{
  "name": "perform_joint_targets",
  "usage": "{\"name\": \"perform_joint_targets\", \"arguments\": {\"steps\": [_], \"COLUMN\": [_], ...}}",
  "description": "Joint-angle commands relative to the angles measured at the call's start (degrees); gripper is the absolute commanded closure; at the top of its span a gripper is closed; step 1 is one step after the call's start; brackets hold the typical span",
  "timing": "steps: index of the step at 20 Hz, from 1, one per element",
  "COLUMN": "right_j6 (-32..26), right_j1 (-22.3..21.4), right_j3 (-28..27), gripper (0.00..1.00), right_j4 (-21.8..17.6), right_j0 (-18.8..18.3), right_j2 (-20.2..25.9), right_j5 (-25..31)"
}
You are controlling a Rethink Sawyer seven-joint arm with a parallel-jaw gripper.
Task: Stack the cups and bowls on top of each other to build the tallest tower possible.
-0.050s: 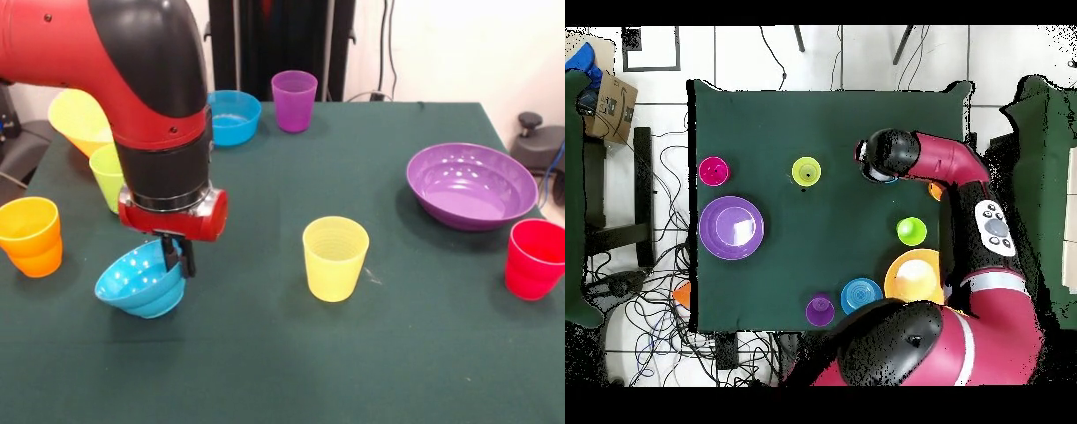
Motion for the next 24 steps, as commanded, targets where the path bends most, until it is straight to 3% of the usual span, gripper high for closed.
{"name": "perform_joint_targets", "arguments": {"steps": [1, 7, 11, 16, 24], "right_j6": [6.49, 10.61, 16.07, 18.54, 14.95], "right_j1": [-2.47, -6.22, -7.21, -8.66, -8.67], "right_j3": [3.05, 3.59, 5.65, 4.76, -0.61], "gripper": [1.0, 1.0, 1.0, 1.0, 1.0], "right_j4": [1.54, 3.1, 5.32, 7.15, 5.84], "right_j0": [4.86, 9.78, 12.5, 16.4, 20.31], "right_j2": [-0.15, -4.24, -7.9, -11.52, -15.11], "right_j5": [3.45, 6.47, 5.21, 9.34, 19.51]}}
